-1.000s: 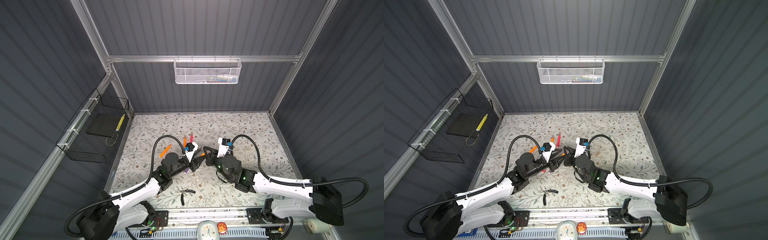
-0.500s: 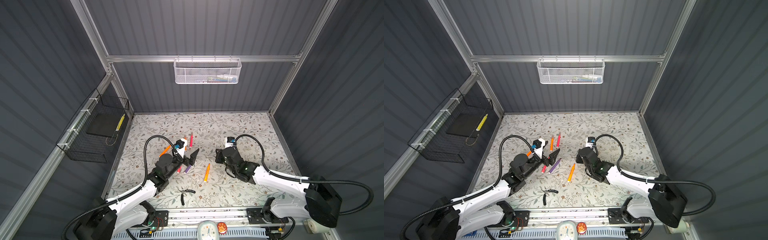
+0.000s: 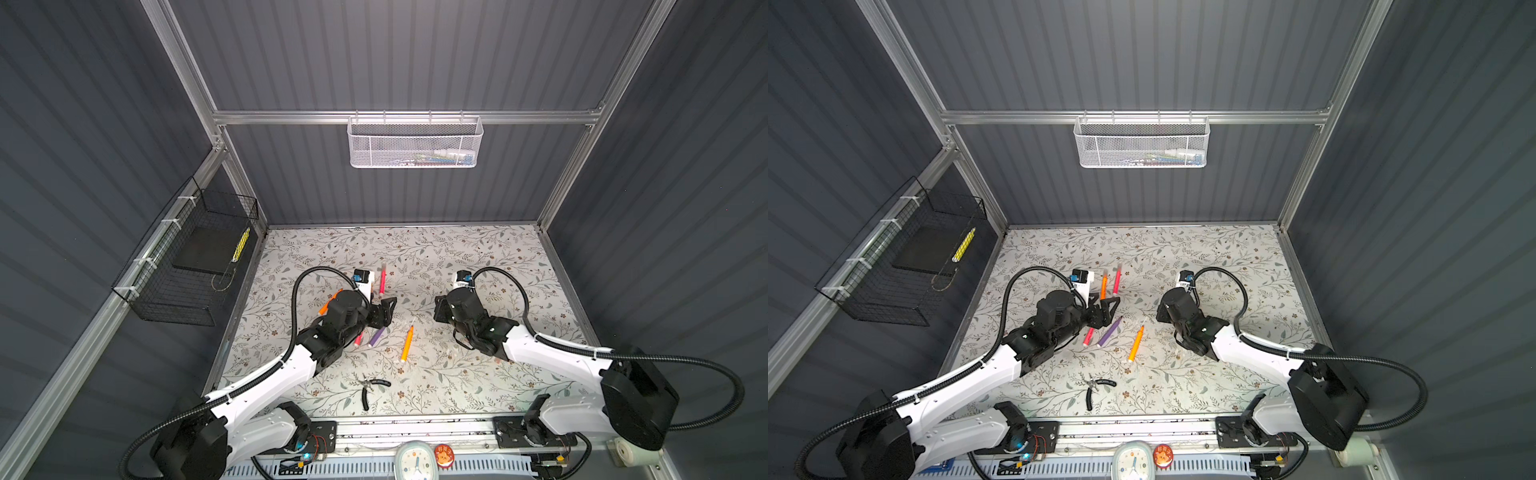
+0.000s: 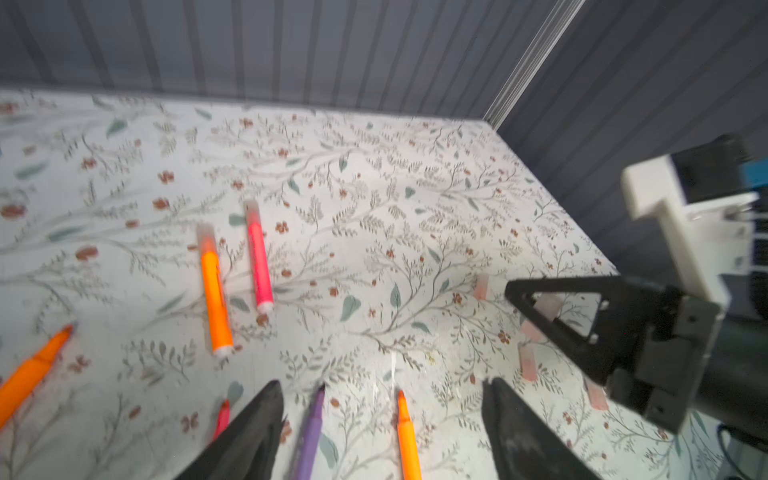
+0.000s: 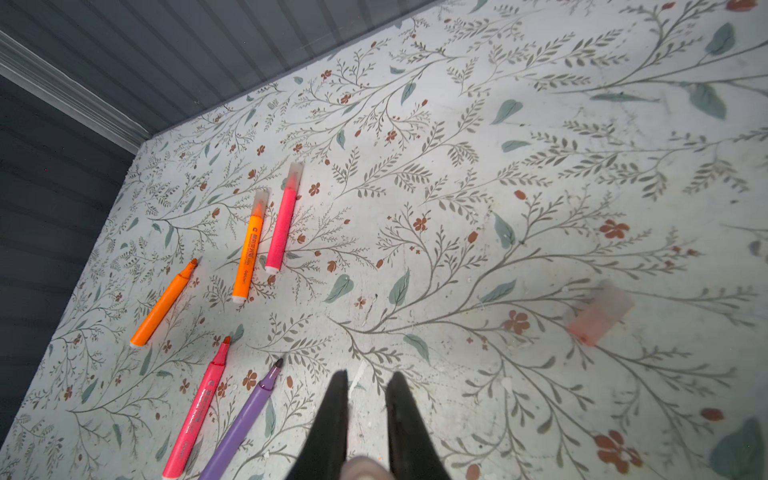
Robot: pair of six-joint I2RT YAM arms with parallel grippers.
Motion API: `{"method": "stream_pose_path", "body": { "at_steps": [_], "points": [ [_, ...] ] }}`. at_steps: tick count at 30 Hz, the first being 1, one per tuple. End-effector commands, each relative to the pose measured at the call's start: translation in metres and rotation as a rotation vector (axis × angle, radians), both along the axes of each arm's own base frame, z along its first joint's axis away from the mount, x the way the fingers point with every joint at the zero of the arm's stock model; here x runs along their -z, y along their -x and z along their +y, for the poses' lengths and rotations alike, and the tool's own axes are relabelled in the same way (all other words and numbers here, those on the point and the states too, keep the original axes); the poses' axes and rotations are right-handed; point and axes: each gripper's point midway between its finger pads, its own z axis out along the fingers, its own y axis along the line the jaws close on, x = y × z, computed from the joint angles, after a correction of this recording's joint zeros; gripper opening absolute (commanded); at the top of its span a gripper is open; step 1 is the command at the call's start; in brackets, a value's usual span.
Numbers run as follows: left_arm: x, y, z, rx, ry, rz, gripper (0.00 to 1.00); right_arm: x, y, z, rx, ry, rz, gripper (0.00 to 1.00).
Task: Insert the pens into the pen caps
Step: 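Move the left gripper over an orange marker while the right gripper withdraws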
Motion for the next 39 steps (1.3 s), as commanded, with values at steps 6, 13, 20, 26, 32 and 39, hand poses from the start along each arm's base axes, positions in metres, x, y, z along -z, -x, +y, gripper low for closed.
{"method": "stream_pose_path", "body": {
  "at_steps": [6,13,20,26,32,39],
  "points": [
    [0.046,0.042,-0.01,-0.021,-0.221,0.379,0.77,-0.03,0.017,-0.022,-0.01,-0.023,-0.076,0.0],
    [0.088,0.071,-0.027,0.101,-0.361,0.5,0.74,-0.022,0.033,-0.032,-0.013,-0.057,-0.064,0.0],
    [0.116,0.082,-0.047,0.168,-0.418,0.52,0.73,-0.01,0.036,-0.029,-0.025,-0.061,-0.021,0.0],
    [0.13,0.078,-0.052,0.18,-0.472,0.534,0.71,-0.006,0.037,-0.031,-0.018,-0.054,-0.017,0.0],
    [0.14,0.07,-0.059,0.175,-0.507,0.541,0.69,-0.002,0.038,-0.03,-0.025,-0.056,-0.013,0.0],
    [0.152,0.069,-0.058,0.139,-0.553,0.596,0.61,-0.002,0.041,-0.031,-0.034,-0.061,-0.014,0.0]
  ]
}}
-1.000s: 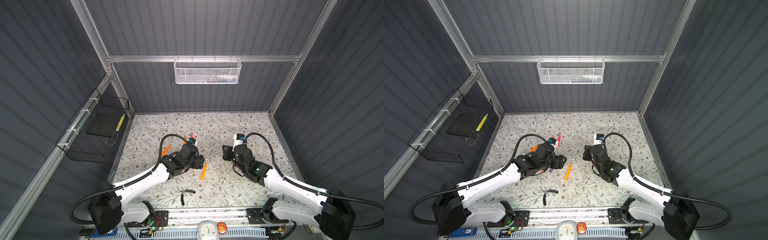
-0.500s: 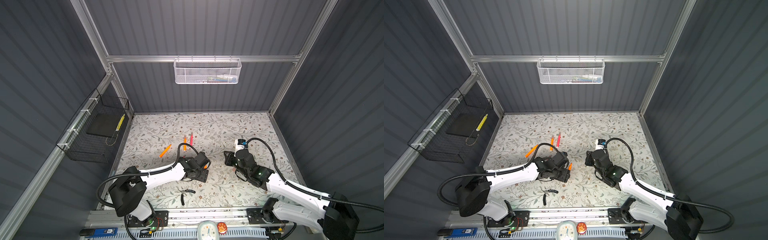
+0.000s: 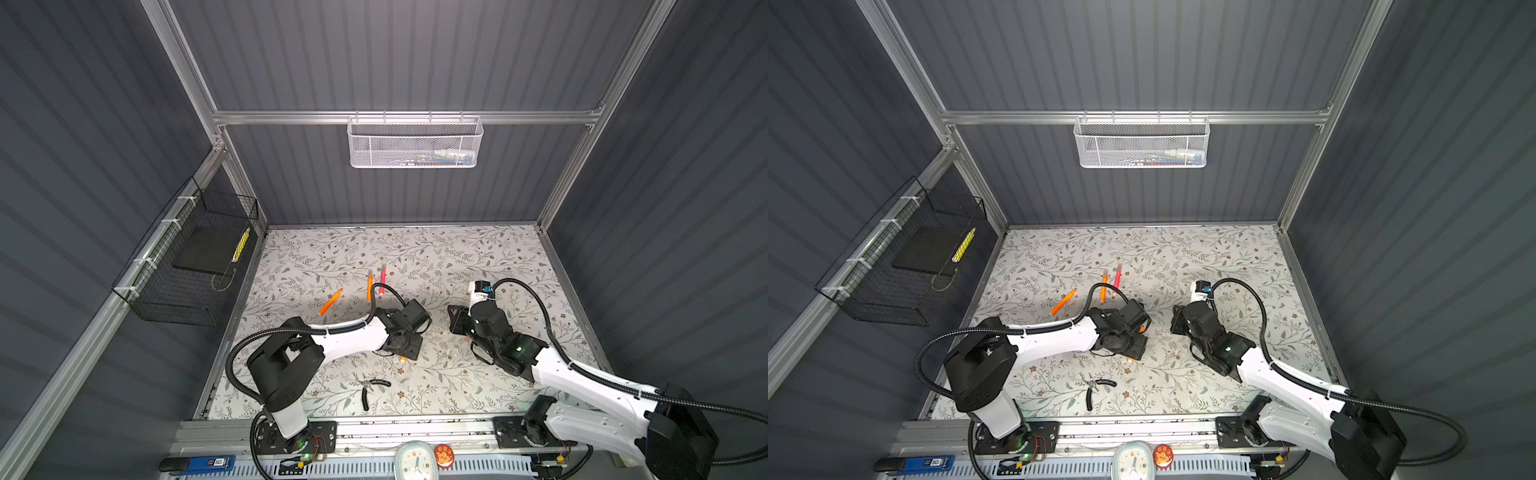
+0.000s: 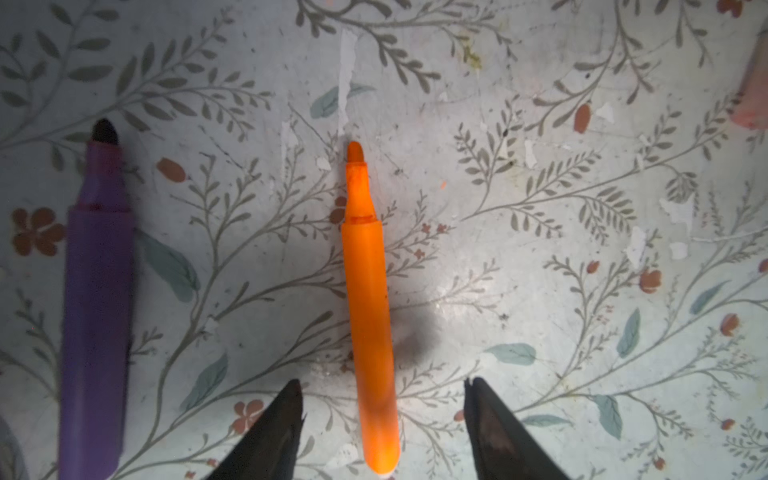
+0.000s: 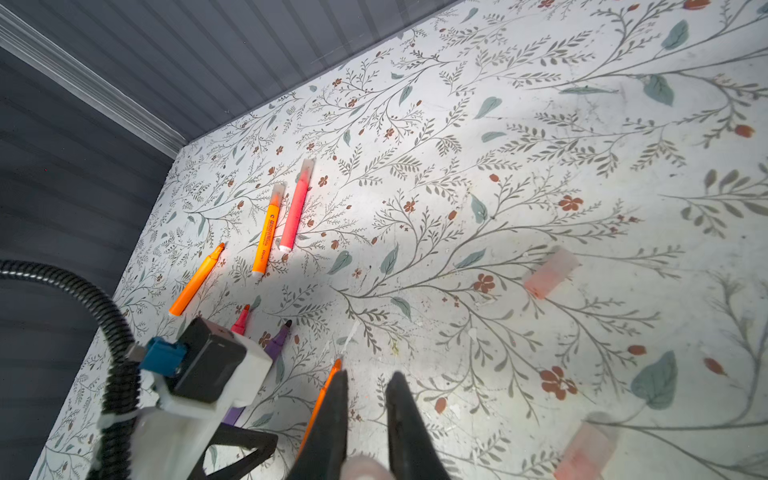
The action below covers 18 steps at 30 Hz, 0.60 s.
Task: Insert the pens into the pen caps
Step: 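Move the left gripper over an orange marker while the right gripper withdraws, then close the left gripper on the orange marker and lift it upright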
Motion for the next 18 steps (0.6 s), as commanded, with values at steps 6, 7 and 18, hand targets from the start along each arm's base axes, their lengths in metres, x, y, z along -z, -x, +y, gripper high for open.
{"method": "stream_pose_path", "body": {
  "at_steps": [6,7,18],
  "points": [
    [0.013,0.0,0.007,-0.006,-0.105,0.046,0.46,0.004,0.004,-0.003,-0.002,-0.009,0.001,0.0],
    [0.016,0.001,0.006,-0.003,-0.11,0.056,0.45,0.004,0.004,-0.003,-0.002,-0.008,0.002,0.0],
    [0.022,0.008,0.013,-0.019,-0.097,0.063,0.09,0.004,0.004,-0.003,0.005,-0.02,0.0,0.0]
  ]
}}
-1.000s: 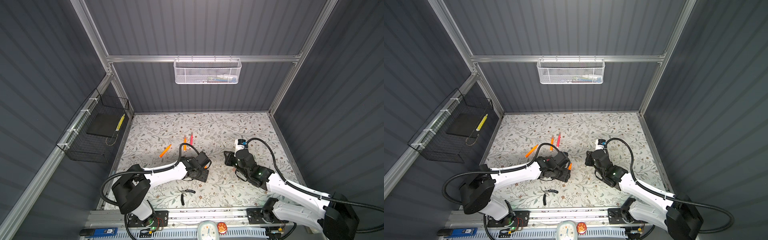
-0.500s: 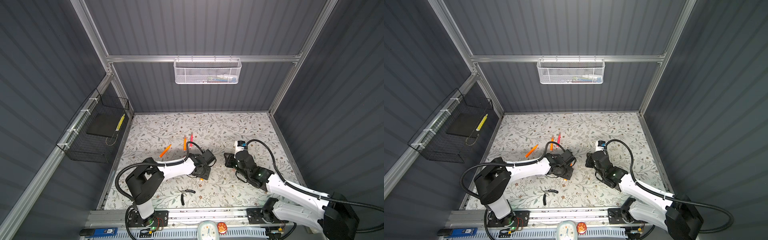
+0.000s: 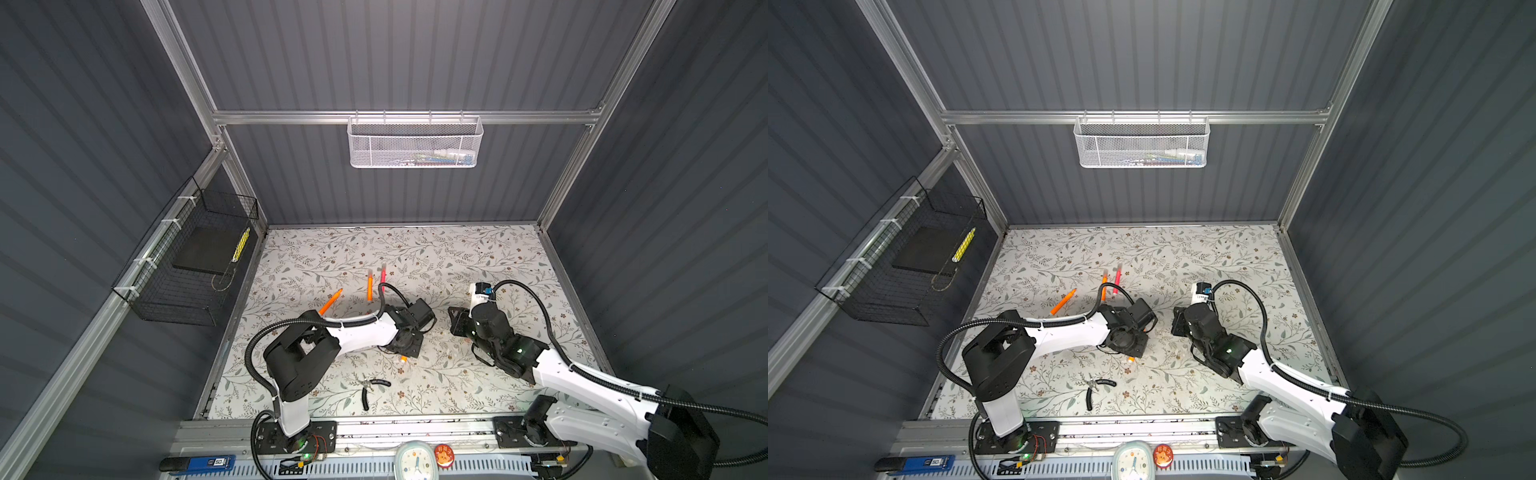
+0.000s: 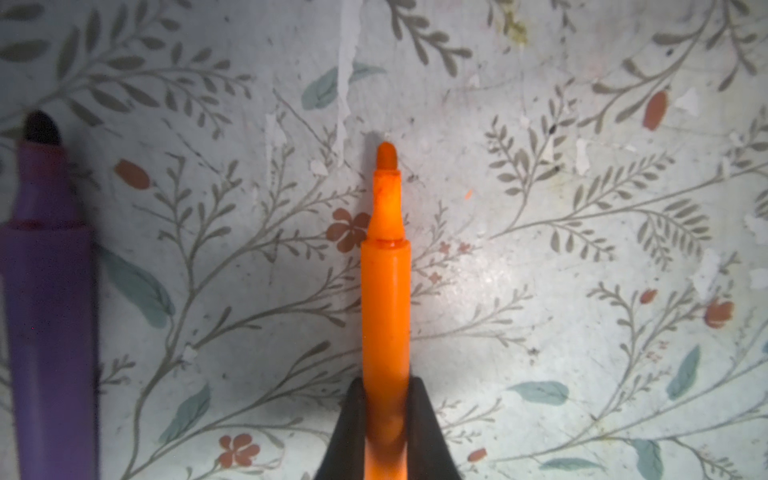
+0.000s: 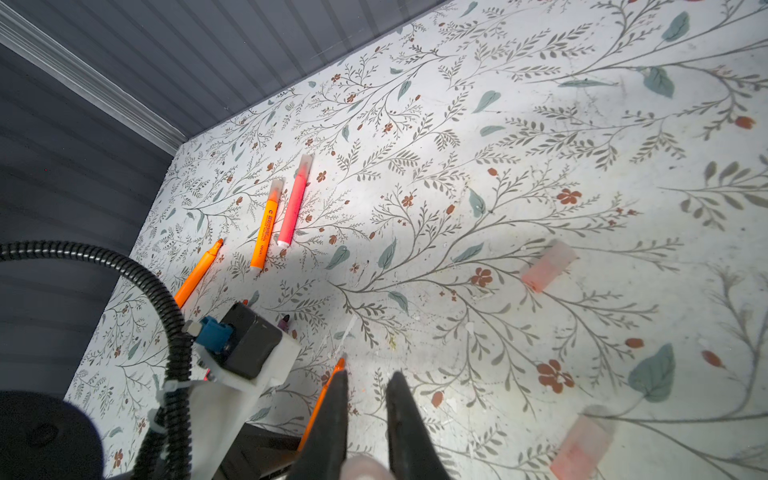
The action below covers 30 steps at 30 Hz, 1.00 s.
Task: Insert the pens into the pen caps
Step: 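Close the left gripper on the orange marker and lift it upright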
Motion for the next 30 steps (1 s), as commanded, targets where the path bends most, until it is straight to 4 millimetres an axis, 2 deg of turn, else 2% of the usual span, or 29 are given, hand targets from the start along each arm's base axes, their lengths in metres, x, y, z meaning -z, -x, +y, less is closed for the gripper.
{"method": "stream_pose_path", "body": {
  "at_steps": [1,5,10,12,14,17,22,26,30],
  "points": [
    [0.005,0.011,0.015,-0.017,-0.023,0.024,0.06,0.001,0.001,-0.001,0.005,-0.02,-0.003,0.0],
    [-0.006,0.01,0.015,-0.045,0.03,-0.003,0.0,0.0,0.001,0.001,0.004,-0.033,-0.003,0.0],
    [-0.042,-0.002,0.01,-0.122,0.176,-0.115,0.0,0.005,0.0,-0.003,0.031,-0.033,0.009,0.0],
    [-0.049,-0.007,0.015,-0.151,0.183,-0.16,0.0,0.012,-0.001,-0.002,0.038,-0.015,0.039,0.0],
    [-0.058,-0.014,0.023,-0.186,0.185,-0.219,0.0,0.023,0.0,0.001,0.028,0.007,0.085,0.0],
    [-0.073,-0.02,0.027,-0.211,0.226,-0.285,0.0,0.059,0.009,0.006,0.0,0.088,0.209,0.0],
    [-0.091,-0.022,0.03,-0.205,0.291,-0.356,0.0,0.11,0.038,0.019,-0.095,0.211,0.39,0.0],
    [-0.099,-0.022,0.03,-0.166,0.327,-0.392,0.0,0.135,0.055,0.029,-0.159,0.298,0.473,0.06],
    [-0.105,-0.02,0.032,-0.147,0.344,-0.414,0.0,0.156,0.059,0.034,-0.183,0.359,0.546,0.09]
  ]
}}
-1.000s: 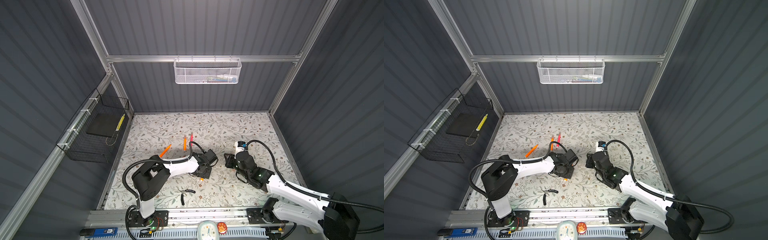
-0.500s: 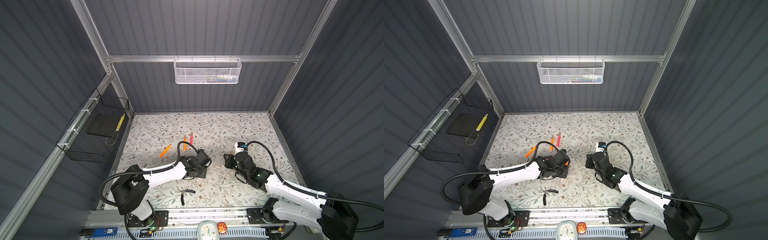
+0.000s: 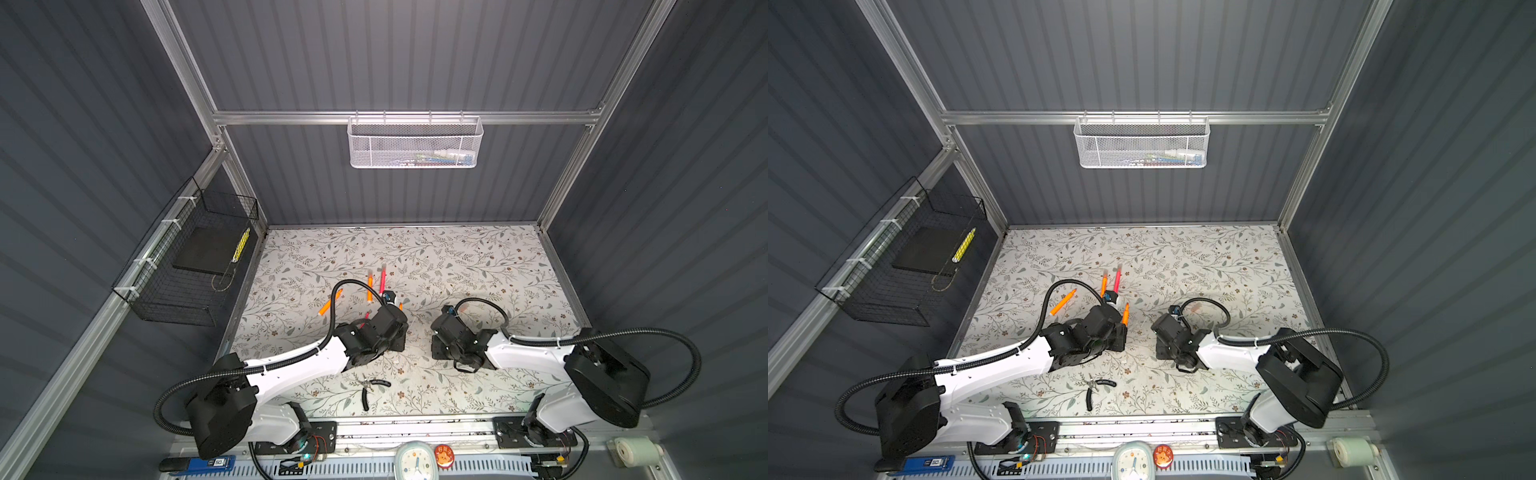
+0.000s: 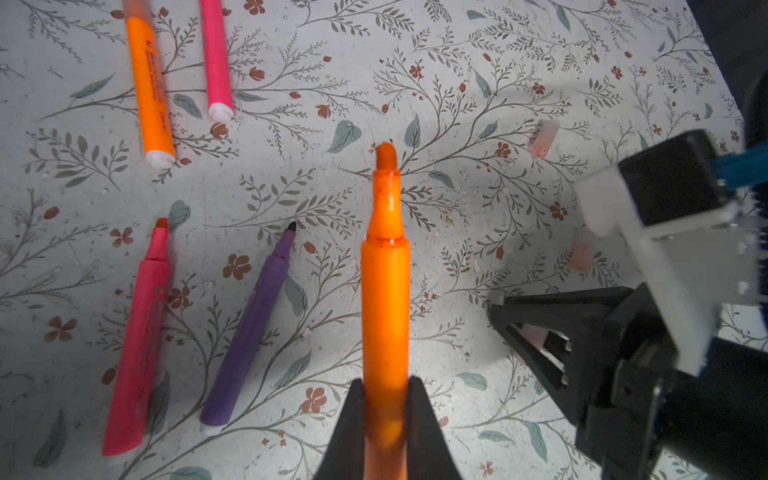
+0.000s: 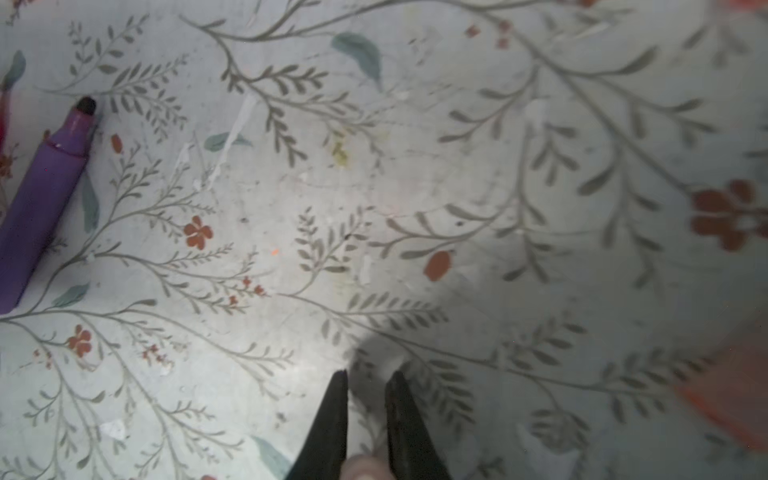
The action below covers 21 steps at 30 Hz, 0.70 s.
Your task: Insert the pens into the pen caps
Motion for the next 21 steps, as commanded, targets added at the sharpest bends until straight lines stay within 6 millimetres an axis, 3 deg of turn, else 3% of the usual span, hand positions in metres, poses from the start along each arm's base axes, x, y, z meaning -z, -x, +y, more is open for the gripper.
{"method": "stream_pose_path", "body": {
  "at_steps": [1,6,12,17,21],
  "points": [
    [-0.011,-0.002,0.001,0.02,0.021,-0.061,0.0,0.028,0.017,-0.008,-0.027,0.092,0.118,0.11],
    [-0.017,0.001,0.003,0.04,0.048,-0.088,0.0,0.029,0.013,-0.007,-0.026,0.114,0.119,0.35],
    [-0.024,0.005,-0.008,0.104,0.115,-0.122,0.0,-0.01,0.003,-0.01,-0.01,0.089,0.021,0.64],
    [-0.03,0.016,-0.022,0.217,0.224,-0.179,0.0,-0.062,-0.003,-0.013,0.021,-0.021,-0.109,0.65],
    [-0.032,0.022,-0.026,0.264,0.268,-0.211,0.0,-0.119,0.005,0.001,-0.015,-0.325,-0.257,0.65]
  ]
}}
